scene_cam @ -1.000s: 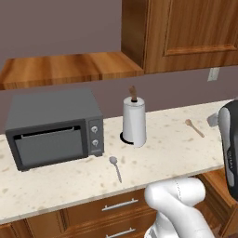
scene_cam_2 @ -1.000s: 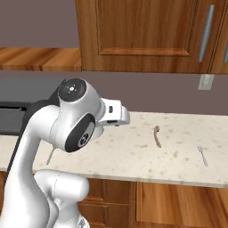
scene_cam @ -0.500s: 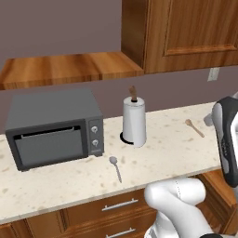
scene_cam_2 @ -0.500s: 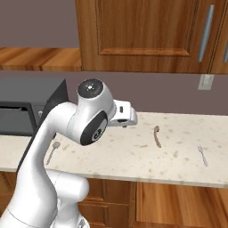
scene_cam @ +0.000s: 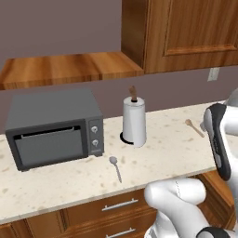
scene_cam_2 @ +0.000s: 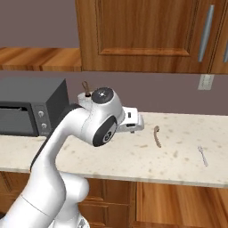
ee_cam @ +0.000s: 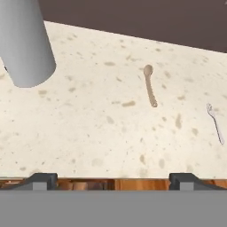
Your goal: Organize the utensils by type. Pick up the wooden spoons from the counter and place them in the open cabinet. Then pick up the metallic utensils from the counter and place them in the open drawer.
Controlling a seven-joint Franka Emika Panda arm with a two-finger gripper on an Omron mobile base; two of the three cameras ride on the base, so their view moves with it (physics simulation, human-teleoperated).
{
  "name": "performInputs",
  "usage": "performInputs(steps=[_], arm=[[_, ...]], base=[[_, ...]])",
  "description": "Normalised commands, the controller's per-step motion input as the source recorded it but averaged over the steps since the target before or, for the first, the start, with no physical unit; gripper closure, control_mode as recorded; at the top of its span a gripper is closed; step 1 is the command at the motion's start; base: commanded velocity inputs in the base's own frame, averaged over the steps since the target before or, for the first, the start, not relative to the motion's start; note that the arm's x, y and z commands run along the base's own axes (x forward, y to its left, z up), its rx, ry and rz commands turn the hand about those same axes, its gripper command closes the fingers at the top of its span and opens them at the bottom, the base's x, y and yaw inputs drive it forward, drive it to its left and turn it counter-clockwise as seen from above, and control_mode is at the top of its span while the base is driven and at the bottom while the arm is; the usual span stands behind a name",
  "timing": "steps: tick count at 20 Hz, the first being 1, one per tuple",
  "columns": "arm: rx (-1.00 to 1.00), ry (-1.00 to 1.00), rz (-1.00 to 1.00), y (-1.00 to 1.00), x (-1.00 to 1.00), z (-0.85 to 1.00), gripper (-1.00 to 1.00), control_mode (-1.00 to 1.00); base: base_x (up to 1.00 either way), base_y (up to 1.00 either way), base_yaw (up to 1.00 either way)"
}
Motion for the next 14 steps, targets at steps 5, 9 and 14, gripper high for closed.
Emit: performInputs(steps=[5, 9, 14], arm=[[0.00, 0.24, 0.00, -0.27, 0.56, -0.23, -1.00, -1.00], [0.00, 0.16, 0.00, -0.24, 0.45, -0.28, -1.00, -1.00], [0.00, 0.00, 0.00, -0.21, 0.28, -0.37, -1.00, -1.00]], base=[[0.00, 0.00, 0.00], [0.00, 0.00, 0.00], [0.00, 0.00, 0.00]])
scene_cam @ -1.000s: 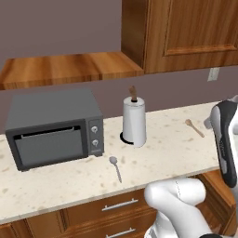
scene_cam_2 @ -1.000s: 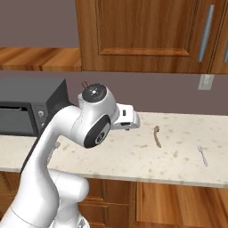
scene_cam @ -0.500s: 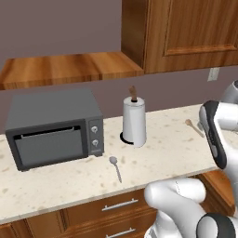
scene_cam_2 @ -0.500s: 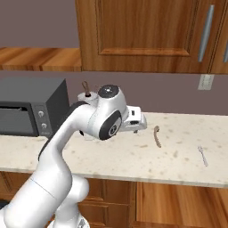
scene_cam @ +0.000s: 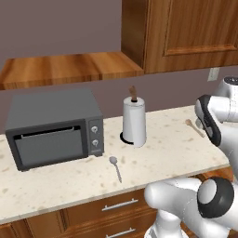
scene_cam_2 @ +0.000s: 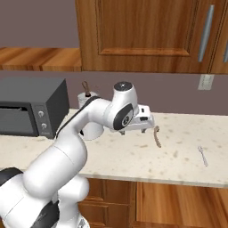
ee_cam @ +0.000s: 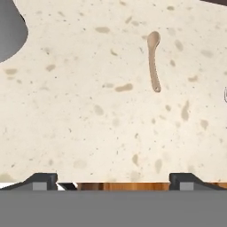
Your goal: Organize the utensils by type. Pick up the wooden spoons from the counter and place them in the open cabinet. Then pick up the metallic utensils from the counter and place them in the open drawer.
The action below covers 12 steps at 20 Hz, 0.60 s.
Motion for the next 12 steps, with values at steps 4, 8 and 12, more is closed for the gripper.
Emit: performInputs(steps=[4, 8, 12], arm=[[0.02, 0.00, 0.00, -0.20, 0.34, -0.40, -1.00, -1.00], [0.03, 0.00, 0.00, -0.09, 0.49, -0.37, -1.00, -1.00], [0.04, 0.05, 0.00, -0.12, 0.49, -0.33, -1.00, -1.00]], base=[[0.00, 0.00, 0.00], [0.00, 0.00, 0.00], [0.00, 0.00, 0.00]])
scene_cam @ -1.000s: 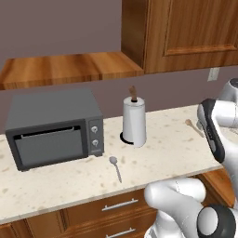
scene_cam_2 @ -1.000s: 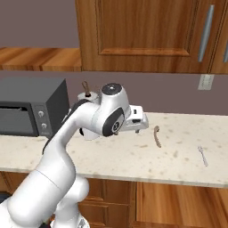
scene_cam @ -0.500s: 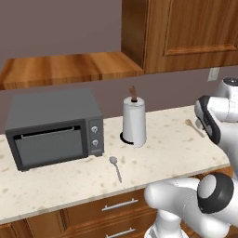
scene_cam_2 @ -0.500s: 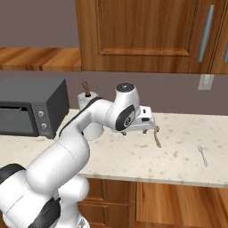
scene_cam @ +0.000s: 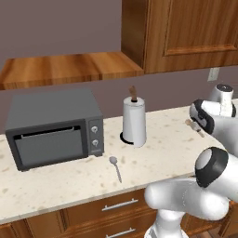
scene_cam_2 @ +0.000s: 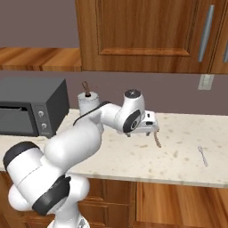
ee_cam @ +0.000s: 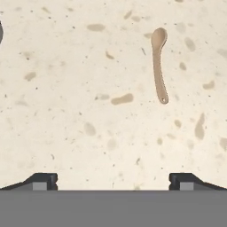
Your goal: Organize the utensils by type. Pick up the wooden spoons from the counter and place them in the open cabinet. Then pick up the metallic utensils from the counter and place them in the open drawer.
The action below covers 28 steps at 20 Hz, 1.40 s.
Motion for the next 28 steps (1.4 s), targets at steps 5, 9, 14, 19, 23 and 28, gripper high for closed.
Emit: performInputs(steps=[5, 9, 14, 19, 23, 28], arm=[[0.07, 0.05, 0.00, -0.24, 0.47, -0.29, -1.00, -1.00], [0.08, 0.03, 0.00, -0.22, 0.49, -0.25, -1.00, -1.00], [0.02, 0.00, 0.00, -0.12, 0.43, -0.19, -1.00, -1.00], [0.00, 0.00, 0.00, -0.15, 0.34, -0.22, -1.00, -1.00], [0.00, 0.00, 0.00, -0.16, 0.29, -0.26, -1.00, -1.00], [0.00, 0.00, 0.00, -0.02, 0.16, -0.30, -1.00, -1.00]], base=[[0.00, 0.00, 0.00], [0.00, 0.00, 0.00], [0.00, 0.00, 0.00], [0.00, 0.00, 0.00], [0.00, 0.00, 0.00], [0.00, 0.00, 0.00]])
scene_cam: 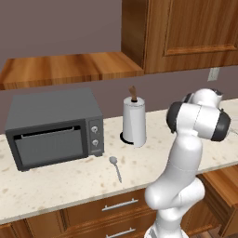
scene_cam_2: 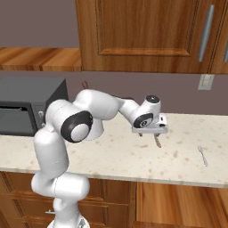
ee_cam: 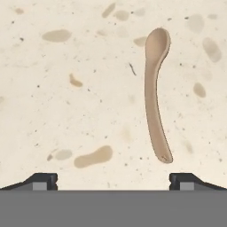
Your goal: Organize the utensils by type. Pick up the wooden spoons from the counter and place them in the open cabinet. Then pick up the metallic utensils from the counter and place them in the open drawer.
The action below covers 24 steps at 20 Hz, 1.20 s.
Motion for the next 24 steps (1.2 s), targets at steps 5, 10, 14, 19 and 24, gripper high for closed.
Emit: performInputs(steps=[5, 10, 14, 19, 24], arm=[[0.00, 0.00, 0.00, 0.00, 0.25, -0.18, -1.00, -1.00], [0.00, 0.00, 0.00, 0.00, 0.20, -0.22, -1.00, -1.00], [0.00, 0.00, 0.00, -0.01, 0.27, -0.23, -1.00, -1.00], [0.00, 0.00, 0.00, -0.07, 0.29, -0.17, -1.00, -1.00], [-0.01, 0.00, 0.00, -0.15, 0.25, -0.10, -1.00, -1.00]], base=[[0.00, 0.00, 0.00], [0.00, 0.00, 0.00], [0.00, 0.00, 0.00], [0.00, 0.00, 0.00], [0.00, 0.00, 0.00]])
